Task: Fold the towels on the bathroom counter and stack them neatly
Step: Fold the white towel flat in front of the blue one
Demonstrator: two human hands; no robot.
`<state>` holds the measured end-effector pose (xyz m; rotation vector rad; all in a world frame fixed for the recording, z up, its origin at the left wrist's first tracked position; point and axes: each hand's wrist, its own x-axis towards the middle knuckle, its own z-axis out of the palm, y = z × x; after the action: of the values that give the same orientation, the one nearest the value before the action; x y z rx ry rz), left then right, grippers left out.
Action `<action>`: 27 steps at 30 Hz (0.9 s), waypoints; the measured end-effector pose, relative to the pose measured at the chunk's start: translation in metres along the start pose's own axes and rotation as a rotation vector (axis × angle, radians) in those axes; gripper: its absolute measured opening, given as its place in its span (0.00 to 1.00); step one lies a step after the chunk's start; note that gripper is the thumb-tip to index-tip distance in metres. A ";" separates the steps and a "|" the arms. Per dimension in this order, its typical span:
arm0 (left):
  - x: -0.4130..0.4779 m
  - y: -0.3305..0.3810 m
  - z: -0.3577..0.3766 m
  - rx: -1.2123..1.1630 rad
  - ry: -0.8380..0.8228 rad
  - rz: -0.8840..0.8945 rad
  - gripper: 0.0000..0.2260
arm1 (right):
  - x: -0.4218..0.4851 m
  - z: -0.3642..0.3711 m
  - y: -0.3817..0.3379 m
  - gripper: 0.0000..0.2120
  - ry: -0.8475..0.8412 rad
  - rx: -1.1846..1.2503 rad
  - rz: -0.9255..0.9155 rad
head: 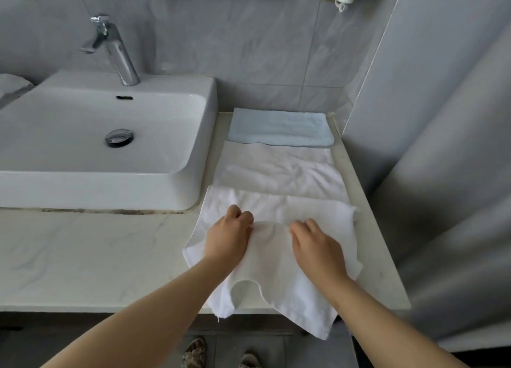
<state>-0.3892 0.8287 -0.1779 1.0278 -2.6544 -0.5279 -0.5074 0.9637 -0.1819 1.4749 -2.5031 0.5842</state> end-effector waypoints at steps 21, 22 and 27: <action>-0.039 -0.035 0.002 0.136 -0.550 0.229 0.41 | -0.001 0.004 0.016 0.07 -0.457 0.274 0.042; -0.035 -0.035 0.000 0.088 -0.460 0.207 0.31 | 0.002 0.003 0.016 0.07 -0.436 0.299 0.053; -0.004 -0.032 -0.013 0.038 -0.080 0.178 0.21 | 0.016 -0.004 0.019 0.08 -0.230 0.241 0.157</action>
<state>-0.3629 0.8060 -0.1801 0.7856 -2.8007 -0.4916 -0.5320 0.9611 -0.1773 1.5095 -2.8307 0.8103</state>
